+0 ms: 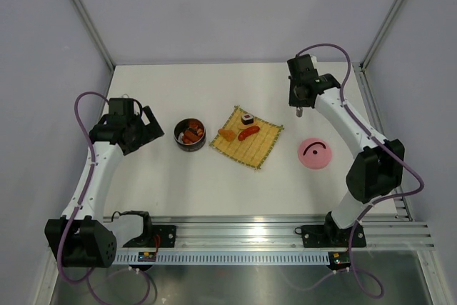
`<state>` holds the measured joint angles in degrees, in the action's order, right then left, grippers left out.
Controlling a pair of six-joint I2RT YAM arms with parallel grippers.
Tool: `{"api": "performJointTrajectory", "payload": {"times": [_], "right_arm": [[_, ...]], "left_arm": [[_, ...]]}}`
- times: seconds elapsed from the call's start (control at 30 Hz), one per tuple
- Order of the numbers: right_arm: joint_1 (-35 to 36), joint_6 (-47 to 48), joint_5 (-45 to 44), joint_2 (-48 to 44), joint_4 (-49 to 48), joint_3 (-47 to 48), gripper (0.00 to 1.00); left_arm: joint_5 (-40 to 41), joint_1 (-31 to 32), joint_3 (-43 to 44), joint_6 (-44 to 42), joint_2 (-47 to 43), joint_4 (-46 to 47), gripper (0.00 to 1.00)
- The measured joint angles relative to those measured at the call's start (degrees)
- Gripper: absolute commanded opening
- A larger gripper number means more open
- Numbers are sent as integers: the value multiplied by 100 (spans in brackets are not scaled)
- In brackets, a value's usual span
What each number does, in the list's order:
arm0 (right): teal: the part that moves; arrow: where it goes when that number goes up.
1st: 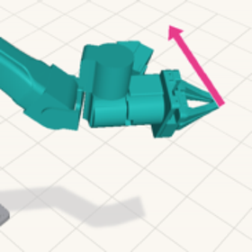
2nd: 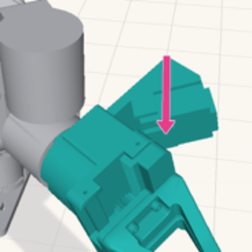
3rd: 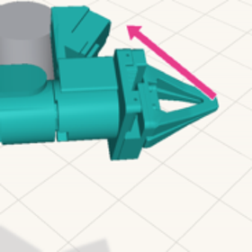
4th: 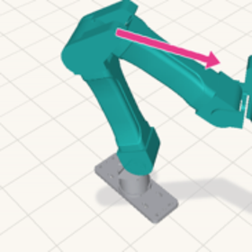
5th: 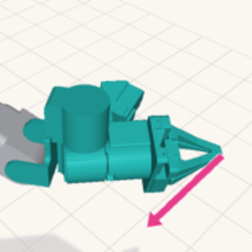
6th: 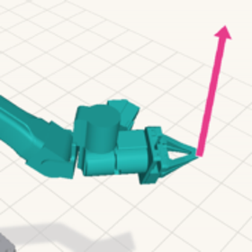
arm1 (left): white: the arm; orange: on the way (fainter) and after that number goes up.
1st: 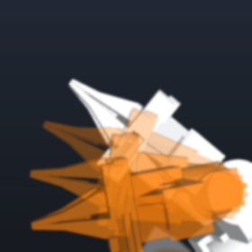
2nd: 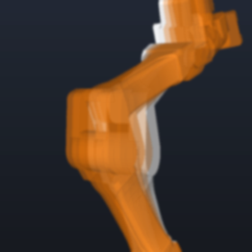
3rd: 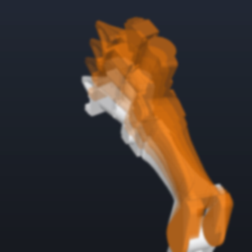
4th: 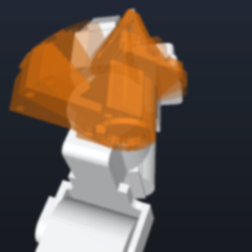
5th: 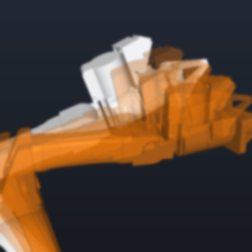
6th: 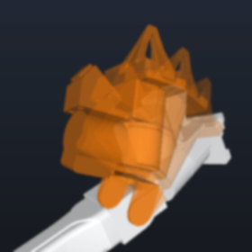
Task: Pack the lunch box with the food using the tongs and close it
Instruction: Place the clamp at the center of the board.
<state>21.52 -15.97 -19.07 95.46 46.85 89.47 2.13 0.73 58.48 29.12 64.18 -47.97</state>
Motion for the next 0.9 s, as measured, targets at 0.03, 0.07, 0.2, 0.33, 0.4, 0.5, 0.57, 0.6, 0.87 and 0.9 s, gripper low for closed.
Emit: {"api": "performJointTrajectory", "payload": {"times": [0.03,0.07,0.2,0.33,0.4,0.5,0.57,0.6,0.87,0.9], "right_arm": [[-101,61,-17,59,-129,2,16],[-216,138,-63,157,-291,2,17],[-566,391,-81,732,-894,7,22],[-774,516,-74,1239,-1259,7,32],[-820,533,-76,1377,-1327,7,44],[-835,566,-39,1471,-1421,7,59],[-850,566,-11,1502,-1484,11,65],[-857,566,13,1523,-1493,24,69],[-922,560,52,1705,-1434,179,83],[-929,551,52,1705,-1419,188,83]], "left_arm": [[-2,0,0,0,0,0,99],[-2,0,0,-2,0,-2,99],[-4,0,0,-15,-9,-7,99],[-46,0,0,-42,-7,-74,99],[-63,0,0,-44,2,-105,99],[-160,0,0,-57,28,-146,99],[-201,0,0,-59,52,-155,99],[-219,0,0,-61,59,-160,99],[-243,0,0,-81,63,-173,99],[-243,0,0,-81,63,-173,99]]}}
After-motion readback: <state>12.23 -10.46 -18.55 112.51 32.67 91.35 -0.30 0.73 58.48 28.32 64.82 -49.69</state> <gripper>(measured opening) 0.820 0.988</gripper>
